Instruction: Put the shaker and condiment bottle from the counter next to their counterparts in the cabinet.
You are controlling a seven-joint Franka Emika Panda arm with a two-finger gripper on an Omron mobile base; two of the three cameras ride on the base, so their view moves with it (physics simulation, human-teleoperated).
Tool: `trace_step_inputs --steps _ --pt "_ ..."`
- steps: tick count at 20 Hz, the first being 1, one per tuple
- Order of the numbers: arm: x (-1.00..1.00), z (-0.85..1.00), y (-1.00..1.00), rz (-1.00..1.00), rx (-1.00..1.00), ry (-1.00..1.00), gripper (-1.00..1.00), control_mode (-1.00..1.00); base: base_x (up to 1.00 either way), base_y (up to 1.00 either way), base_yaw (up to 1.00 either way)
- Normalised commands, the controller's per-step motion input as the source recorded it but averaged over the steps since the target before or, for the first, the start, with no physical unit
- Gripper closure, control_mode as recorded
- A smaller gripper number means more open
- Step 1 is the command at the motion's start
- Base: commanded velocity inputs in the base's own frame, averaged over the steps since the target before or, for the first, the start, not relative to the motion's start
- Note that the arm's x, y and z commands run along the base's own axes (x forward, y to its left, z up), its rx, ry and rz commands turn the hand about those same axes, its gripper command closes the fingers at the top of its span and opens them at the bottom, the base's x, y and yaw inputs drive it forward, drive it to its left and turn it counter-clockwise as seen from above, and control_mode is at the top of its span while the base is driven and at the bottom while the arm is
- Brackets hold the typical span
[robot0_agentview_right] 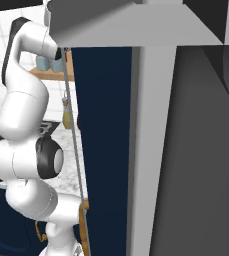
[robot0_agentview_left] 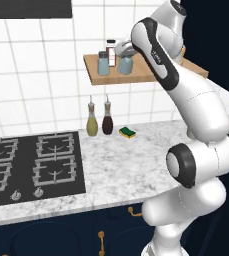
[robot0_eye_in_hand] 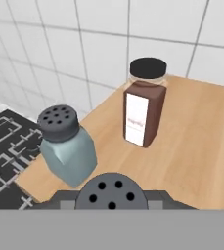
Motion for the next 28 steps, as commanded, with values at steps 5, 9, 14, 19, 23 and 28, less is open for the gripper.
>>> trace_step_inputs --steps 5,9,14,19,23,28 --pt "0.36 -0.03 0.16 0.01 0.00 0.08 1.00 -1.00 0.00 0.00 0.00" --pt "0.39 -0.01 0.00 0.01 0.00 0.04 1.00 -1.00 0.00 0.00 0.00" --pt "0.19 -0.01 0.00 0.00 0.00 0.00 1.00 -1.00 0.00 0.00 0.00" --pt "-0.25 0.00 -0.01 0.00 0.00 -0.01 -1.00 -1.00 0.00 0.00 0.00" --pt "-0.38 0.00 -0.02 0.00 0.00 -0.03 -1.00 -1.00 0.00 0.00 0.00" --pt "-0.30 0.00 0.00 0.00 0.00 -0.08 -1.00 -1.00 0.00 0.00 0.00"
